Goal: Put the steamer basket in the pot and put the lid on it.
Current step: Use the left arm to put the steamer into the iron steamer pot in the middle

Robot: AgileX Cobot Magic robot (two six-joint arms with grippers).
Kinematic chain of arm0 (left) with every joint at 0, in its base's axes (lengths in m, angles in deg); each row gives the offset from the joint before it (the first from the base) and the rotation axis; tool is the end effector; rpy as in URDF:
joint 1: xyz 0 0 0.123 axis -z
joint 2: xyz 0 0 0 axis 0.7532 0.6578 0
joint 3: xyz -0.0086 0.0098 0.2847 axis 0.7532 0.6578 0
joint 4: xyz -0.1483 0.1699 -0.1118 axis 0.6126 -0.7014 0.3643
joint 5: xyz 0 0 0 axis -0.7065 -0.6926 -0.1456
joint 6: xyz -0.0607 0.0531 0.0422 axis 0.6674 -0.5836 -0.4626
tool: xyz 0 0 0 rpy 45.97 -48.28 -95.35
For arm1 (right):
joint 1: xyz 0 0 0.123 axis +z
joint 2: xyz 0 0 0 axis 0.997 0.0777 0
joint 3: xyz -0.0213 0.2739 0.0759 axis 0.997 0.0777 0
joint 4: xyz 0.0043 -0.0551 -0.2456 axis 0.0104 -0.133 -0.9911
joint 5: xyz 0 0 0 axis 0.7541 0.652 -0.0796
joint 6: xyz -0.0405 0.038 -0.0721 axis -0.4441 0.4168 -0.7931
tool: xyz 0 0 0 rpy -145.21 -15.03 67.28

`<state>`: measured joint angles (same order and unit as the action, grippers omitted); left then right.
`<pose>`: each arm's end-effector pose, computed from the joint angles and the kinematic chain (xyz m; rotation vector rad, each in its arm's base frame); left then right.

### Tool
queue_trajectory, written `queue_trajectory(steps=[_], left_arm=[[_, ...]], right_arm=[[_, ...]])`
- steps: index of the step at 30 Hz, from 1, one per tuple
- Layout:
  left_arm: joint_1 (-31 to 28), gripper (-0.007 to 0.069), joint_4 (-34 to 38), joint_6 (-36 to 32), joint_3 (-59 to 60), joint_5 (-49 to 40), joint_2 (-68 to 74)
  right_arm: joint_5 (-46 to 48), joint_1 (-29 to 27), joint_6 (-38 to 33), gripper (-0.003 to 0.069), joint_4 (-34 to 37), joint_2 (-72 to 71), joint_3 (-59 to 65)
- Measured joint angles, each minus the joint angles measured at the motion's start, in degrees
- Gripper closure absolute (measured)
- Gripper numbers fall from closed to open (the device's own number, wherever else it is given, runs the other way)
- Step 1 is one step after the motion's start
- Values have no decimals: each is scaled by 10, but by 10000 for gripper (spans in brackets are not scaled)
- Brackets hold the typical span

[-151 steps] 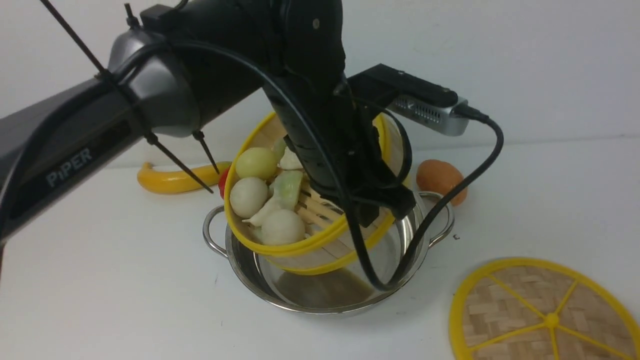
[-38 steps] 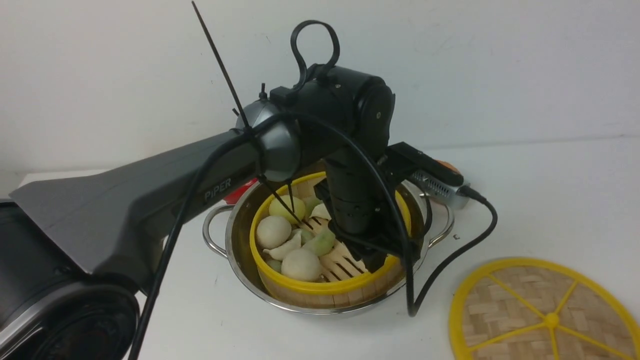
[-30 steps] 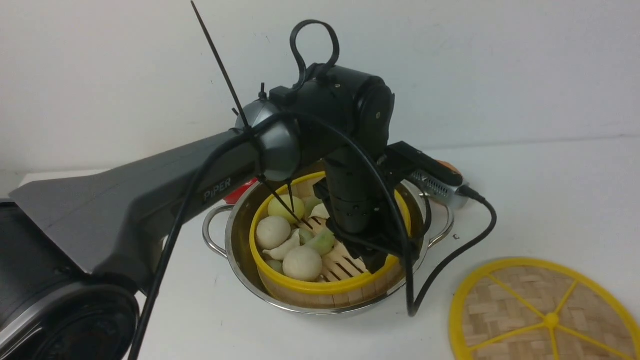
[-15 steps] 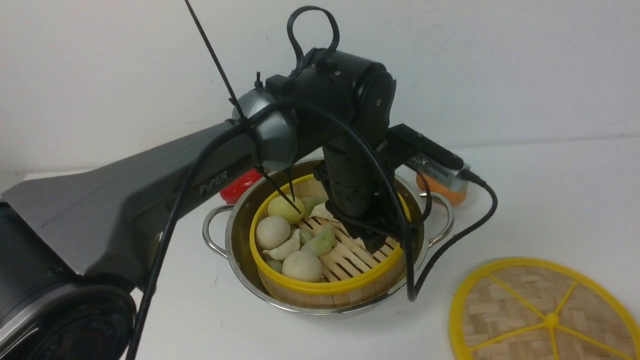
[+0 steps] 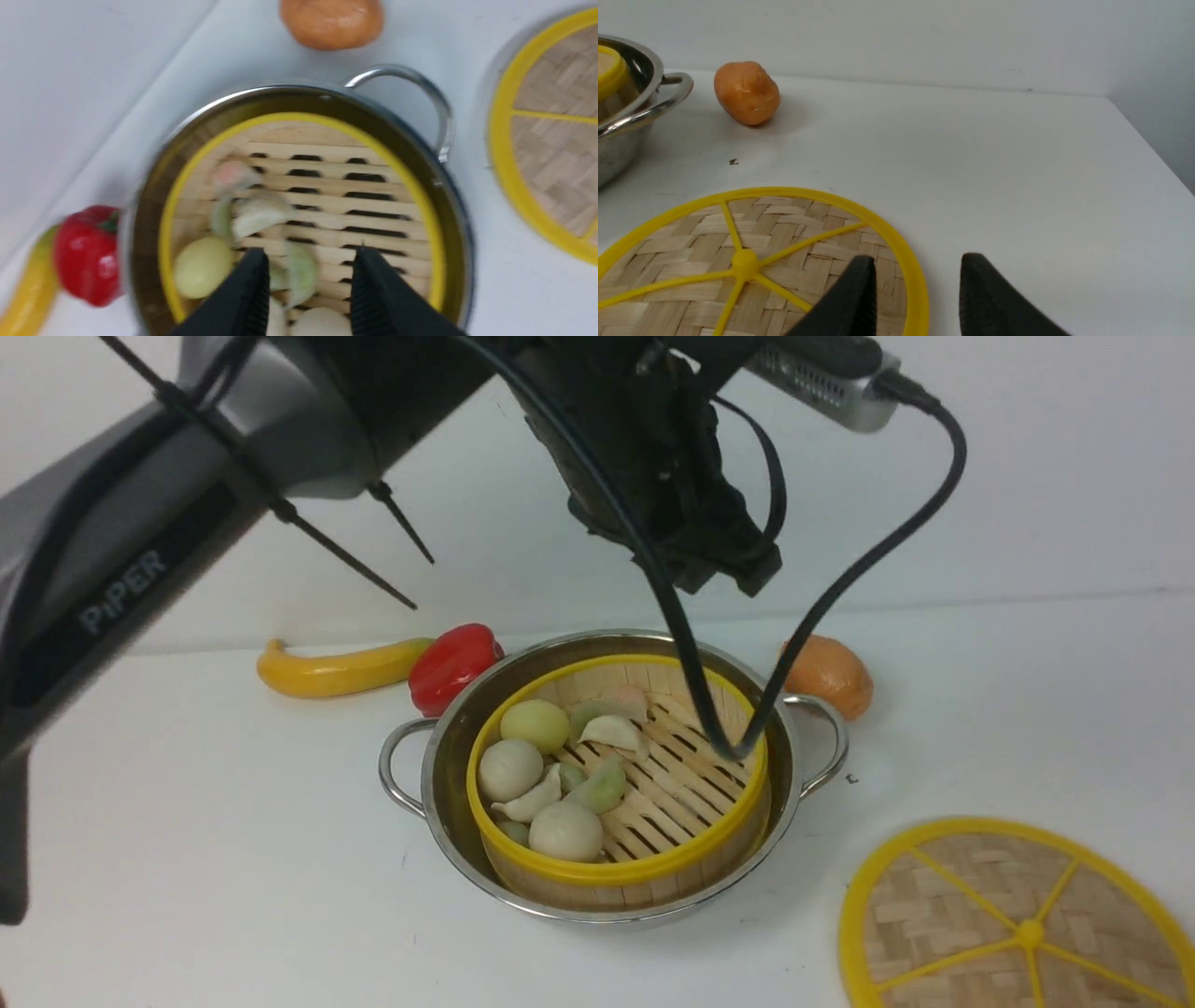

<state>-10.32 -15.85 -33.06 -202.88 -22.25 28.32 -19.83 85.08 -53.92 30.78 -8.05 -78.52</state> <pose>0.3268 -0.2471 0.3950 1.0416 2.3098 -0.0394 0.0516 -0.0041 0.1700 0.0021 1.9075 -0.0680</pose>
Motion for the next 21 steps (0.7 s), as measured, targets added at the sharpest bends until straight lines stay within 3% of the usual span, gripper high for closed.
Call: queue_trajectory(steps=[6,11,15,21], left_arm=[[0,386,-101,57,0,-1,-27],[0,386,-117,76,0,-2,-31],[0,386,-51,74,0,-2,-29],[0,386,106,7,0,-2,32]], right_arm=[[0,0,0,418,0,0,0],[0,0,0,418,0,0,0],[0,0,0,418,0,0,0],[0,0,0,418,0,0,0]])
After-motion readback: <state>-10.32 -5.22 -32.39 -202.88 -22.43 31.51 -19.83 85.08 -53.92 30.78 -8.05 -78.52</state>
